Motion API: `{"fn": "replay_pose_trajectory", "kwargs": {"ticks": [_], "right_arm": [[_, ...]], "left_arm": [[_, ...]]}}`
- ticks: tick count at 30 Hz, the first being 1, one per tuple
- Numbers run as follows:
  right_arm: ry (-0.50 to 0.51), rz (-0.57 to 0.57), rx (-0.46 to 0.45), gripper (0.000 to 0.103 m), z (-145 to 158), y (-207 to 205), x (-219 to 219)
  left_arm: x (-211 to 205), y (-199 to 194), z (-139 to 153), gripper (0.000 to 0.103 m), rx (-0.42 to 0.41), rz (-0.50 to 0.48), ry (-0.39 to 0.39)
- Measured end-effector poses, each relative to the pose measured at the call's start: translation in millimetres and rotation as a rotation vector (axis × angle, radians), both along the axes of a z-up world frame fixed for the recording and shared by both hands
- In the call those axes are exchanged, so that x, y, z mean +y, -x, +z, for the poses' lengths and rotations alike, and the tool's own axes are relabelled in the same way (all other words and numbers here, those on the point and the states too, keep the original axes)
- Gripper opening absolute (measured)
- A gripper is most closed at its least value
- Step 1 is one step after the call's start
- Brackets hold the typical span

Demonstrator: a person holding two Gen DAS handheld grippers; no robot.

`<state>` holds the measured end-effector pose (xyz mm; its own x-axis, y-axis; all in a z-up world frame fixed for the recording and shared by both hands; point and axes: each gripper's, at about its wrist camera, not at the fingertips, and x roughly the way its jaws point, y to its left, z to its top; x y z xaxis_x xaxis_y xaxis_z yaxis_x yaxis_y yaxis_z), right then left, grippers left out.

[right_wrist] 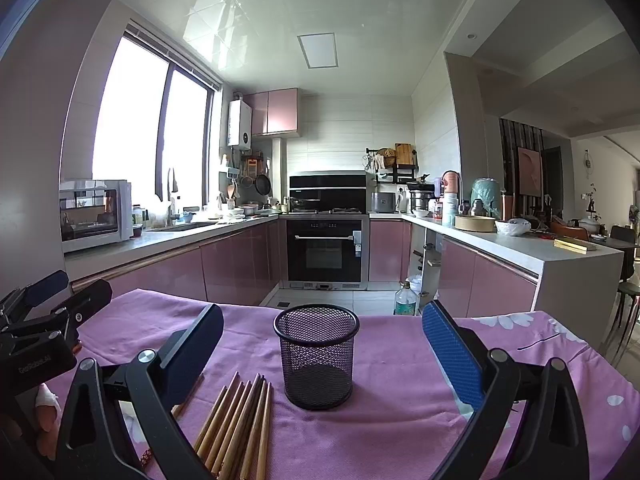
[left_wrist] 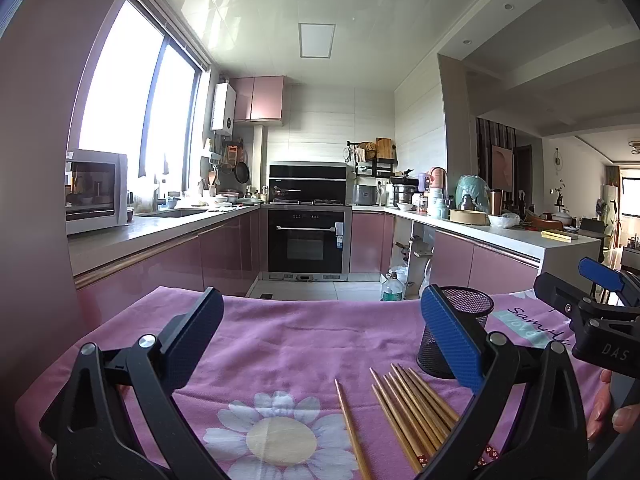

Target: Organize utensils

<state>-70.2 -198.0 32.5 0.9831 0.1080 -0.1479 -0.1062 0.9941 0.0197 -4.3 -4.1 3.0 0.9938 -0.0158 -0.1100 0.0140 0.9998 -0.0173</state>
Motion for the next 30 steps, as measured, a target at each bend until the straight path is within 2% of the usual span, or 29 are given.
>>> {"fn": "replay_pose_trajectory", "kwargs": {"ticks": [30], "right_arm": [[-0.008,0.014,0.007,0.096,-4.2,-9.3,2.4]], "left_arm": [[-3.8,0.8,2.7,0.097,-0.001,-0.004,-0.004]]}}
